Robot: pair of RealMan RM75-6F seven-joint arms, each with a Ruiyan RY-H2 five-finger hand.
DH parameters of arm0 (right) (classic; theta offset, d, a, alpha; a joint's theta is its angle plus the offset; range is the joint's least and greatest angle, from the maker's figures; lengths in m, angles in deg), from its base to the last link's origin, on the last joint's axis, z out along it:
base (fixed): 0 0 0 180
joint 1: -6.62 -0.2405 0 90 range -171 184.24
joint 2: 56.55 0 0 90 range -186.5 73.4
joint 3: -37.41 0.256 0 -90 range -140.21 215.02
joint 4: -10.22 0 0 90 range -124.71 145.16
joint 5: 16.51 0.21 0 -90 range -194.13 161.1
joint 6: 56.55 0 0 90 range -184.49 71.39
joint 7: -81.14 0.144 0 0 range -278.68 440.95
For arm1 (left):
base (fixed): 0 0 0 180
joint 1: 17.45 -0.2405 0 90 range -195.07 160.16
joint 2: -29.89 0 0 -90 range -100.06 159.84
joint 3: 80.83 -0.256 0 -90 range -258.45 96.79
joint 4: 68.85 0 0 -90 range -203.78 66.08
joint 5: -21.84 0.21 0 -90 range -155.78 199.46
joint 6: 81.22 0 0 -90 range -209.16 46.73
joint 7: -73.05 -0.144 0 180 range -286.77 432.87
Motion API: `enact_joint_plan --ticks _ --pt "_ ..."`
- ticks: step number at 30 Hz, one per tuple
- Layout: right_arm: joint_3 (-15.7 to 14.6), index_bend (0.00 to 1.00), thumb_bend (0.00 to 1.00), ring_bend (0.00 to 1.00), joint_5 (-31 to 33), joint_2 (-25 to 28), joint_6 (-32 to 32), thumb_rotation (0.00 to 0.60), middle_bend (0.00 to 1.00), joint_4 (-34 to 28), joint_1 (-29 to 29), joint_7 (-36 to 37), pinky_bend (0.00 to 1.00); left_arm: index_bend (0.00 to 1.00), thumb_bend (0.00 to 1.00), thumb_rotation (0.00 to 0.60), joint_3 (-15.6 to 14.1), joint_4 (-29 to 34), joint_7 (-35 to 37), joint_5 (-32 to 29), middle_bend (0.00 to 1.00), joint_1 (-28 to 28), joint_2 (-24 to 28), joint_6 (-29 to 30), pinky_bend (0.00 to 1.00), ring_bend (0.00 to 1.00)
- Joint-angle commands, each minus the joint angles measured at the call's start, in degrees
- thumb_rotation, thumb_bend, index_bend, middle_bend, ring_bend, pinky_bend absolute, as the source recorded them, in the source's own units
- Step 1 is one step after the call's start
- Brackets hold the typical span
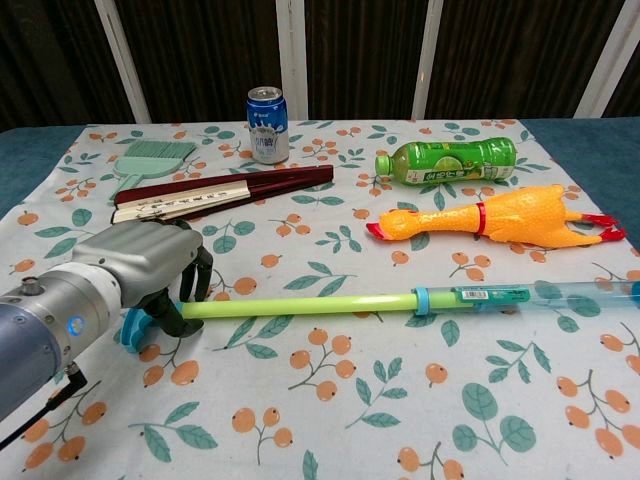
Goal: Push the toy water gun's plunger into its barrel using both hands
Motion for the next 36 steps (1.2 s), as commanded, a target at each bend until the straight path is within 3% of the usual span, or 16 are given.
enact_joint_plan --ticks 1,16,22,29,36 --pt "0.0 0.0 0.34 0.0 -0.1 0.0 0.0 0.6 0.0 0.0 0.0 -0.1 0.0 0.5 0.44 0.6 -0.1 -0.1 0.1 0.0 0.47 0.1 0.0 0.0 0.0 0.01" --pt "0.1 0.0 0.34 0.0 -0.1 0.1 -0.2 0.6 0.0 -0.2 0.2 -0.2 0.0 0.56 0.55 0.6 -0.9 -0.5 0.8 0.6 0.54 0.5 0.3 0.2 0.0 0.05" --pt "-0.1 0.0 0.34 0.0 -0.4 0.1 -0.7 0.6 0.0 -0.8 0.1 -1.2 0.0 0.57 0.57 0.6 -2.7 -0.5 1.8 3.3 0.55 1.0 2.1 -1.7 0.0 0.05" --pt "0.4 0.0 0.34 0.0 -0.3 0.3 -3.4 0.6 0.0 -5.8 -1.6 -6.7 0.0 0.58 0.57 0.6 -5.5 0.4 2.1 7.3 0.56 2.6 6.3 -5.8 0.0 0.05" --pt "2.9 0.01 0.34 0.0 2.1 -1.2 -8.5 0.6 0.02 -12.2 -5.8 -13.8 0.0 0.6 0.57 0.6 -7.3 1.9 6.1 12.2 0.57 3.3 10.4 -9.4 0.0 0.07"
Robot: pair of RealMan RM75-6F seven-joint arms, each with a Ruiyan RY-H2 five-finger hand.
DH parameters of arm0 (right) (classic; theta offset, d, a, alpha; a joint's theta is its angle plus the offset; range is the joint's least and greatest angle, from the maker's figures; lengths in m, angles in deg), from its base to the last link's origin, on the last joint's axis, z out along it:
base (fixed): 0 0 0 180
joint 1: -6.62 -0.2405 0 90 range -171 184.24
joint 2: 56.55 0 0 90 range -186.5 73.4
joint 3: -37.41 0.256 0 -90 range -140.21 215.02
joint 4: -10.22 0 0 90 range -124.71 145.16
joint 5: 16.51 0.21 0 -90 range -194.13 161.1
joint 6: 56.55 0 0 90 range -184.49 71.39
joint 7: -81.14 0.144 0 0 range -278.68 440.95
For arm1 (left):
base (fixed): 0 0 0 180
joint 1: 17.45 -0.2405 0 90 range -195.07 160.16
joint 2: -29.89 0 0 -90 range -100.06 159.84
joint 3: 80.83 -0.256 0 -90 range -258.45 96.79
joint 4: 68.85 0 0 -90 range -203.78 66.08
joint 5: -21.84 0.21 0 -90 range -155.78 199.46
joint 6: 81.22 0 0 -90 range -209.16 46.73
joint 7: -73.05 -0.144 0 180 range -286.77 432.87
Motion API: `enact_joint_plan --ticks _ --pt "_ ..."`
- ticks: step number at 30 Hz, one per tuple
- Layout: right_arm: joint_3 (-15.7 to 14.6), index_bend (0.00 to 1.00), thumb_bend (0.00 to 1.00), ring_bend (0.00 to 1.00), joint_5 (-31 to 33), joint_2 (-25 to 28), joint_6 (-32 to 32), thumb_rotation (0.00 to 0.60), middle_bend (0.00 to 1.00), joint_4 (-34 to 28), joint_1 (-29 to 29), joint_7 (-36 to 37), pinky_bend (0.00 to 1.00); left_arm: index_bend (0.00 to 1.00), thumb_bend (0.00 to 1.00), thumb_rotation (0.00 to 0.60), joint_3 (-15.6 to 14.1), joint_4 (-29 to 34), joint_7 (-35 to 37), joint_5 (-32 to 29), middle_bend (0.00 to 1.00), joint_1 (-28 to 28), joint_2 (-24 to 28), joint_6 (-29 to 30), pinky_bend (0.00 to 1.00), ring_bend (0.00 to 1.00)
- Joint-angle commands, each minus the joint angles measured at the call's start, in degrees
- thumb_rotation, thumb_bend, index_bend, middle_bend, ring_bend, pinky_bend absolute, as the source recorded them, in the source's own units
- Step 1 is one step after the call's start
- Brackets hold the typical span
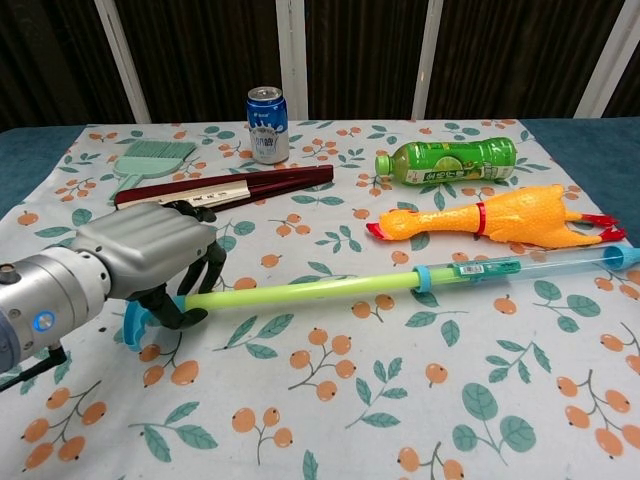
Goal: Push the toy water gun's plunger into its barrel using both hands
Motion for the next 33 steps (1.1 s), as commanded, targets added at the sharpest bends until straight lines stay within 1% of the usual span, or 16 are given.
enact_joint_plan --ticks 1,5,13,18,21,25,33 --pt "1.6 0.01 0.34 0.0 1.6 -1.4 -2.9 0.6 0.03 -2.8 -2.5 -3.8 0.0 0.6 0.58 0.6 -1.0 0.6 2.1 2.3 0.57 0.4 1.9 -1.7 0.0 0.07" --pt "2.9 0.08 0.34 0.0 3.7 -3.2 -5.7 0.6 0.1 -4.4 -4.9 -7.3 0.0 0.6 0.58 0.6 -1.9 1.1 4.3 3.9 0.57 0.7 4.2 -3.9 0.0 0.07" --pt "4.8 0.13 0.34 0.0 9.3 -7.6 -10.3 0.6 0.14 -4.9 -9.0 -16.3 0.0 0.61 0.58 0.6 -2.6 1.7 8.7 6.7 0.58 0.8 7.6 -6.3 0.0 0.07" --pt "6.5 0.16 0.34 0.0 14.7 -10.4 -12.2 0.6 0.17 -4.0 -11.4 -21.6 0.0 0.61 0.58 0.6 -2.9 2.3 11.4 8.5 0.58 0.4 9.8 -6.7 0.0 0.07" --pt "6.7 0.18 0.34 0.0 17.7 -11.5 -12.5 0.6 0.19 -3.4 -12.3 -24.4 0.0 0.61 0.58 0.6 -3.0 2.4 13.0 9.0 0.58 0.3 11.0 -7.3 0.0 0.07" --pt "6.5 0.19 0.34 0.0 20.7 -12.4 -13.0 0.6 0.2 -1.7 -13.0 -26.8 0.0 0.61 0.58 0.6 -3.1 2.5 14.1 9.4 0.58 0.2 12.1 -7.9 0.0 0.07" --pt "6.1 0.21 0.34 0.01 26.0 -15.1 -14.1 0.6 0.21 3.5 -13.9 -27.6 0.0 0.61 0.58 0.6 -3.5 3.4 15.4 10.0 0.58 0.2 14.1 -9.0 0.0 0.07"
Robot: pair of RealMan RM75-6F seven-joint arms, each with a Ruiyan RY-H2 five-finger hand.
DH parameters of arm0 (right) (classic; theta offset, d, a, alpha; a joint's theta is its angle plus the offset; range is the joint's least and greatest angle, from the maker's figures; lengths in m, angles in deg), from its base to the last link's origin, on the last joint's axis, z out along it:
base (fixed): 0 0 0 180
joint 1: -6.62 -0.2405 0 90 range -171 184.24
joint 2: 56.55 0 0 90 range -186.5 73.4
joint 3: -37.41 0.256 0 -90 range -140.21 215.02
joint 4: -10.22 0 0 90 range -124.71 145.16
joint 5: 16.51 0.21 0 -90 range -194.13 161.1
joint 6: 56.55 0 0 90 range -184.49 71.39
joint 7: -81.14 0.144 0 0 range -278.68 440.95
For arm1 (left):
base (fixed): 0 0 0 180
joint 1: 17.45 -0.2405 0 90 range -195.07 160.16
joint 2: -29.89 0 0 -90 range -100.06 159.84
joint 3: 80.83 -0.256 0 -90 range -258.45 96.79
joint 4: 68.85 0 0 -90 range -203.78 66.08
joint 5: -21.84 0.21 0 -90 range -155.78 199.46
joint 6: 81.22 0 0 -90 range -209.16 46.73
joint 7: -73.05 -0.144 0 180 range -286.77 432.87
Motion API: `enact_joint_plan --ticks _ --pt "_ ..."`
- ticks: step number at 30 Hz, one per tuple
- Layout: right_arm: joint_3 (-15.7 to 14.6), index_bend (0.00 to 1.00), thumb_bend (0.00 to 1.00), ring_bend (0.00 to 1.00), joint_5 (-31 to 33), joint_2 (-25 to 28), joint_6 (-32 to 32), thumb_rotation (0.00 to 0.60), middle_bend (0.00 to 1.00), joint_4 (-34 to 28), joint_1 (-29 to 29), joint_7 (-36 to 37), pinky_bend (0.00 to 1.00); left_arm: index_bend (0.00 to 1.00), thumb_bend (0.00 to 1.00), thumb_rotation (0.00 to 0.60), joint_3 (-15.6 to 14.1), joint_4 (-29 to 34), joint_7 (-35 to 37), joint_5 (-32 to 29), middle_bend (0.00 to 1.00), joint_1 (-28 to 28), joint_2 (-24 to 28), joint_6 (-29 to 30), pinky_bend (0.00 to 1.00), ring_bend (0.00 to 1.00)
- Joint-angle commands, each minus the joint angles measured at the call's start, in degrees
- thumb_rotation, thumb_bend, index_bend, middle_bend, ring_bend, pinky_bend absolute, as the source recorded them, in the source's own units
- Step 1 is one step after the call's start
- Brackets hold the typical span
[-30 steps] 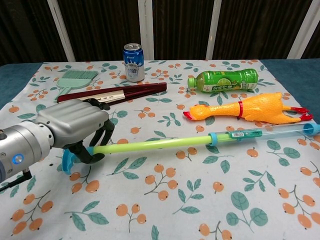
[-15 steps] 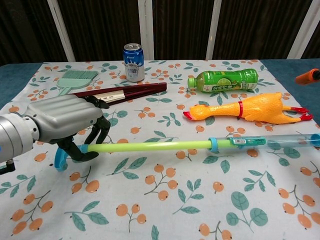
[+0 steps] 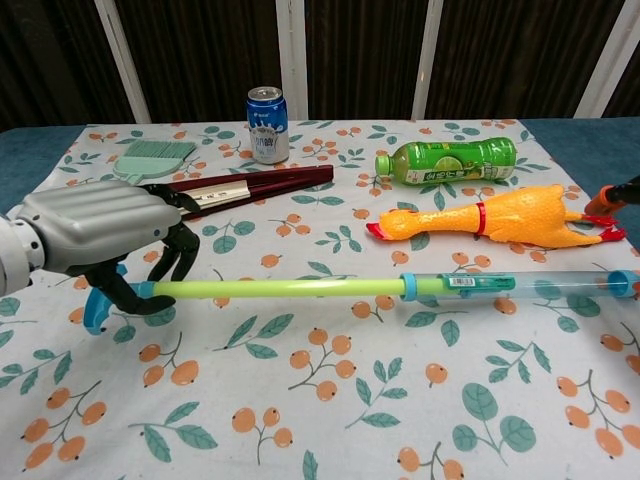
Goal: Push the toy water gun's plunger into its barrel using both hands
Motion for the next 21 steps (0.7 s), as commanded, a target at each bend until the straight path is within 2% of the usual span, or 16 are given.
enact_joint_plan --ticks 1,9,21 --pt "-0.3 0.22 0.34 0.01 1.8 -1.2 -0.6 0.6 0.22 2.1 -0.5 -0.2 0.0 0.61 0.58 0.6 0.0 0.4 0.2 0.1 0.58 0.1 0.5 -0.4 0.0 0.07" --pt "-0.2 0.31 0.34 0.06 4.0 -3.3 -1.0 0.6 0.31 7.3 -1.4 1.0 0.0 0.61 0.58 0.6 0.2 1.9 -0.3 -0.3 0.58 0.5 1.8 -0.8 0.0 0.07" --pt "-1.3 0.32 0.34 0.06 3.5 -4.6 -2.0 0.6 0.32 8.8 -2.4 3.2 0.0 0.61 0.58 0.6 0.4 3.6 -1.3 -1.1 0.58 1.1 3.1 -0.9 0.0 0.07"
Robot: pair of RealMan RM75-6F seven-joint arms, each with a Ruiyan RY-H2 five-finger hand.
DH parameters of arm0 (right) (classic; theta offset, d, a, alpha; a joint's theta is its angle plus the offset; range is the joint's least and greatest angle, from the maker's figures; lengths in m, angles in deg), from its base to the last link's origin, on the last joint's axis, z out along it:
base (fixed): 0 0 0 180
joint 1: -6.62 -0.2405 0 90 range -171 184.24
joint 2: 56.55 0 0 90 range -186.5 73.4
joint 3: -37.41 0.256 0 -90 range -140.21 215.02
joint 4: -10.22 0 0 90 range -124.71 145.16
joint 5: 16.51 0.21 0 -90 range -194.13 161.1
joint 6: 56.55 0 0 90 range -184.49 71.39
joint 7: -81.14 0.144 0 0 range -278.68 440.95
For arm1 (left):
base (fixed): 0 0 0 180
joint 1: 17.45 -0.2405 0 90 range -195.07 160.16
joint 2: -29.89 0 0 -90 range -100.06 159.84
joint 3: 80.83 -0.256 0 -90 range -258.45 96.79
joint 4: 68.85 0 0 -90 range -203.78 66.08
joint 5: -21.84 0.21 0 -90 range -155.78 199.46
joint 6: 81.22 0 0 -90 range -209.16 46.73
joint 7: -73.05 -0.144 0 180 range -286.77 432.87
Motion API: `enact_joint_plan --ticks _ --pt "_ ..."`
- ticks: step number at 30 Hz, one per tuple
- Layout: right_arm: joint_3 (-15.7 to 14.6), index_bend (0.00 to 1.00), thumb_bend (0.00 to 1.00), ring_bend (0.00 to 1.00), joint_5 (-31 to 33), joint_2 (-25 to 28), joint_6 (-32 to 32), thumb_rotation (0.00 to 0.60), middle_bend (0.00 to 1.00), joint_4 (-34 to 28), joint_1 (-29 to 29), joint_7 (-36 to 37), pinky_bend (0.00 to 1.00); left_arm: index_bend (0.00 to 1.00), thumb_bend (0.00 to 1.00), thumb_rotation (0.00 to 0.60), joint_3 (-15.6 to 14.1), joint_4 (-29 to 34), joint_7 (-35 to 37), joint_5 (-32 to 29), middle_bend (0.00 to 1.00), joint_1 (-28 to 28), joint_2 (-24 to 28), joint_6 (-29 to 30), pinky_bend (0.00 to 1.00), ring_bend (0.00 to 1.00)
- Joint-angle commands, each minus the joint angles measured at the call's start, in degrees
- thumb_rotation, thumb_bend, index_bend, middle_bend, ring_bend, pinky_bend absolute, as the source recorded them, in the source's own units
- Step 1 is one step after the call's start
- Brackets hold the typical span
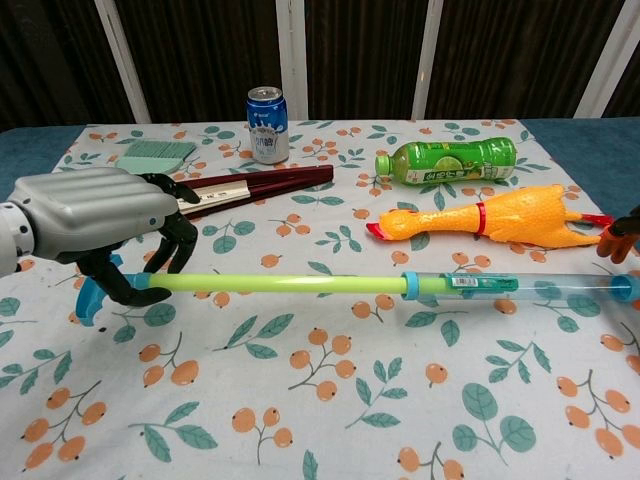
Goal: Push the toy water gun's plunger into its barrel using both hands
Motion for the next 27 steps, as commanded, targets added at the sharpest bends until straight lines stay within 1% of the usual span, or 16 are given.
enact_joint_plan --ticks 1,10,17,27 --pt "-0.3 0.32 0.34 0.07 0.1 -0.3 -0.3 0.6 0.32 0.2 -0.2 0.2 0.0 0.61 0.58 0.6 0.0 0.1 -0.2 -0.2 0.58 0.1 0.1 0.0 0.0 0.07" --pt "-1.4 0.39 0.34 0.09 0.3 -1.7 -0.6 0.6 0.39 1.8 -0.5 0.3 0.0 0.61 0.58 0.6 -0.4 -0.6 0.6 -0.1 0.58 -0.2 -0.1 0.1 0.0 0.07" --pt "-1.5 0.44 0.34 0.12 0.1 -1.4 0.3 0.6 0.43 1.8 -0.5 0.3 0.0 0.61 0.58 0.6 -0.7 -1.5 1.7 0.3 0.58 -0.6 0.3 0.1 0.0 0.07" --pt "-2.0 0.44 0.34 0.14 0.3 -1.5 0.6 0.6 0.44 2.6 -0.5 -0.4 0.0 0.61 0.58 0.6 -0.7 -2.1 2.7 0.6 0.58 -0.8 0.6 -0.1 0.0 0.07"
